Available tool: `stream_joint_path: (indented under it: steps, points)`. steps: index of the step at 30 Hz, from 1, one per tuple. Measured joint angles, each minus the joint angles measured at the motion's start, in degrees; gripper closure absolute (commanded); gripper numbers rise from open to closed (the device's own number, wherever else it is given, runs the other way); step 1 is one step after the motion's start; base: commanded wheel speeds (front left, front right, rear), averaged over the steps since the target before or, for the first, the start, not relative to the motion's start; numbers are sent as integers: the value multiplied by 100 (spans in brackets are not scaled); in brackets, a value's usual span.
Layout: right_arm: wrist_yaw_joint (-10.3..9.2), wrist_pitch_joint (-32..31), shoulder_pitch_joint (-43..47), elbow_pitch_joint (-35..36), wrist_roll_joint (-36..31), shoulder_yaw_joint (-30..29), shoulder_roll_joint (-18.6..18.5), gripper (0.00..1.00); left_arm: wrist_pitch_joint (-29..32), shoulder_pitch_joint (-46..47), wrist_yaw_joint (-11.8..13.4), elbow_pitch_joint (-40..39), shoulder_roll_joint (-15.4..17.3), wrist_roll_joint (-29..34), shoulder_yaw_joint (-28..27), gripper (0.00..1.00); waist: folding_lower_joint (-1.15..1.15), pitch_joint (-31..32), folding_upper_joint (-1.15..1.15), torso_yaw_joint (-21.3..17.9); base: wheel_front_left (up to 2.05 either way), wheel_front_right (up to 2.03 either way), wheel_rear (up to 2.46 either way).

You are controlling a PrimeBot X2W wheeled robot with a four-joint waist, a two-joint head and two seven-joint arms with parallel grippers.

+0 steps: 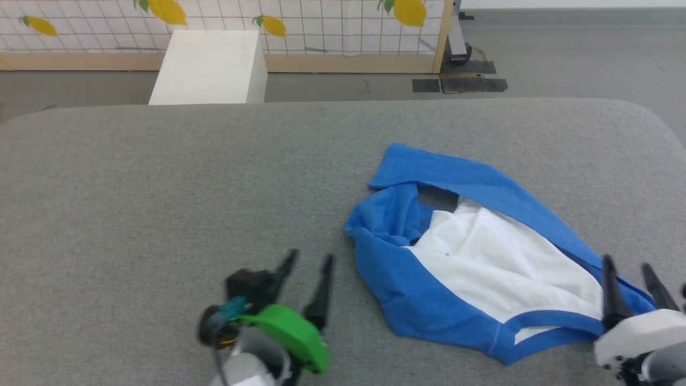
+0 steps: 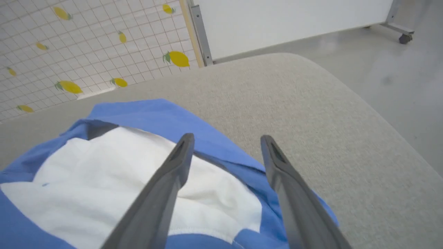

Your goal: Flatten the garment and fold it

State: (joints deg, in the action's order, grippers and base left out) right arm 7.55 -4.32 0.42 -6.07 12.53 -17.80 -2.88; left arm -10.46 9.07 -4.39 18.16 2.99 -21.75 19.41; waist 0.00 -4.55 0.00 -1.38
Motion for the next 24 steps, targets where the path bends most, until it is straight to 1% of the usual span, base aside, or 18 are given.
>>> stream_joint_path:
  steps: [3, 6, 7, 12, 14, 17, 18, 19, 20, 24]
  points:
    - [1, 285, 59, 187, 58, 404, 8, 0, 381, 255, -37, 170, -3, -271, 584, 0, 0, -39, 0, -78, 0, 0, 0]
    - [1, 375, 64, 258, 163, 688, 5, 0, 739, 480, -59, 348, -10, -558, 1035, 0, 0, -77, 0, -167, 0, 0, 0]
    - [1, 375, 66, 264, 198, 747, 5, 0, 834, 538, -31, 400, -15, -641, 1116, 0, 0, -87, 0, -195, 0, 0, 0]
    - [1, 350, 71, 267, 277, 1039, 7, 0, 1490, 870, 270, 753, -15, -1224, 1461, 0, 0, -160, 0, -369, 0, 0, 0]
    - [1, 337, 71, 254, 316, 1089, 5, 0, 1747, 965, 389, 855, -15, -1357, 1564, 0, 0, -196, 0, -427, 0, 0, 0]
    - [1, 338, 70, 236, 325, 1136, 4, 0, 2025, 1079, 405, 918, -18, -1625, 1716, 0, 0, -266, 0, -488, 0, 0, 0]
    - [1, 342, 69, 226, 333, 1144, 4, 0, 2059, 1115, 405, 921, -15, -1656, 1758, 6, 0, -290, 0, -503, 0, 0, 0]
    - [1, 344, 68, 213, 368, 1156, 5, 0, 2082, 1150, 417, 923, -15, -1673, 1801, 47, 0, -316, 0, -516, 0, 0, 0]
    - [1, 356, 68, 200, 377, 1163, 4, 0, 2080, 1168, 430, 924, -15, -1673, 1827, 99, 0, -329, 0, -522, 0, 0, 0]
    - [1, 390, 66, 143, 457, 1193, 4, 0, 2067, 1212, 436, 1024, -11, -1663, 1927, 100, 0, -338, 0, -488, 0, 0, 0]
